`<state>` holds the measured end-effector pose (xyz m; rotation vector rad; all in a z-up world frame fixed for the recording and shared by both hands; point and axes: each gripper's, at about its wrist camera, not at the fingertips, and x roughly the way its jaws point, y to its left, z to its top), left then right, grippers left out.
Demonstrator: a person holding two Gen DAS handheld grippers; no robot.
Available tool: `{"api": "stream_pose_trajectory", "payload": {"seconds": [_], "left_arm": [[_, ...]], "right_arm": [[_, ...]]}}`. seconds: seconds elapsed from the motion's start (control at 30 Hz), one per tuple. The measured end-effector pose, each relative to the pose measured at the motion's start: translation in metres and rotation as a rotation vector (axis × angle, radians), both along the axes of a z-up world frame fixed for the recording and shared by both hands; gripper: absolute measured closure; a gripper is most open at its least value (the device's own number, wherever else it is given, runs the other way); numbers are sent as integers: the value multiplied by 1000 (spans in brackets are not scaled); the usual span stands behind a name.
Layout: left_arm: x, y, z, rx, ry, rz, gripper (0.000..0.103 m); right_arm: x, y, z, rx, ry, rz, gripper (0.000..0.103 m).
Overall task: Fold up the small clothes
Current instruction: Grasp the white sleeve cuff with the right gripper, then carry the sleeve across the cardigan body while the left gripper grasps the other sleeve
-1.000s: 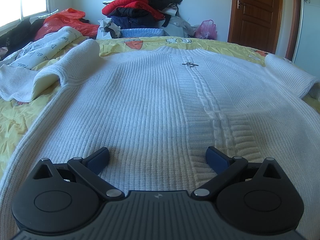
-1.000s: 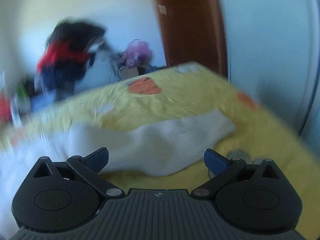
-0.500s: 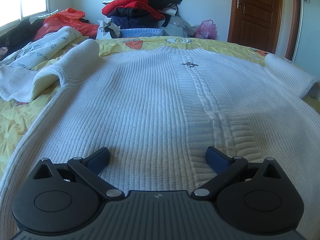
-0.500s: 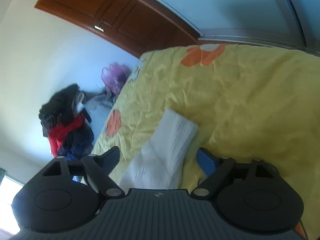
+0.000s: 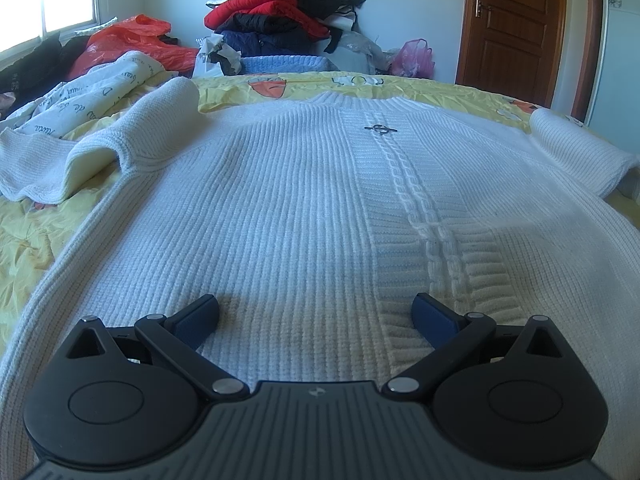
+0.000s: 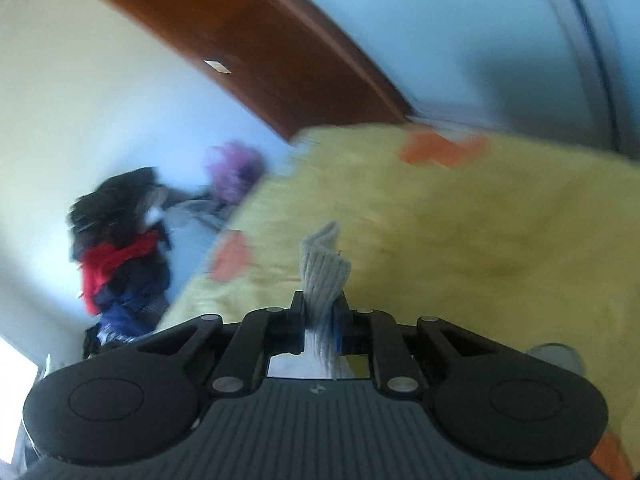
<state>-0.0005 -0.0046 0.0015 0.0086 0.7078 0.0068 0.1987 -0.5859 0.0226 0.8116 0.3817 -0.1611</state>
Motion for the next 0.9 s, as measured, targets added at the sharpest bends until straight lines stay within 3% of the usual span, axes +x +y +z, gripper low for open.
{"api": "stream_pose_trajectory", "payload": {"seconds": [0.13,0.23,0.37,0.47,0.57,0.6,0.63,0.7,0.8,0.9], "left_arm": [[-1,0,-1,-13,-4,-4,0],[1,2,-2,-19,-7,-5,0],[0,2,-1,-19,-7,-5,0],[1,3,-1,-21,-8,-7,0],[0,4,0,-28,-10,-10,0],[0,5,0,-31,-11,-10,0],[0,5,0,-32,-12,-10,0],[0,7,1,-46,-14,-9,0],[7,12,10,-120,4,19,0],[24,17,27,-337,28,61,0]], "right_arm": [[-9,88,57,-179,-114,201,87],[-11,163,69,-295,-146,366,87],[6,258,31,-406,-54,538,87],[9,305,-7,-495,30,582,87],[1,313,-26,-513,69,558,75],[-4,309,-23,-488,57,563,65],[-10,304,-18,-459,48,555,45],[-33,291,-9,-373,-18,520,31],[-73,274,-7,-290,-92,545,29],[-99,259,-23,-225,-74,534,28]]}}
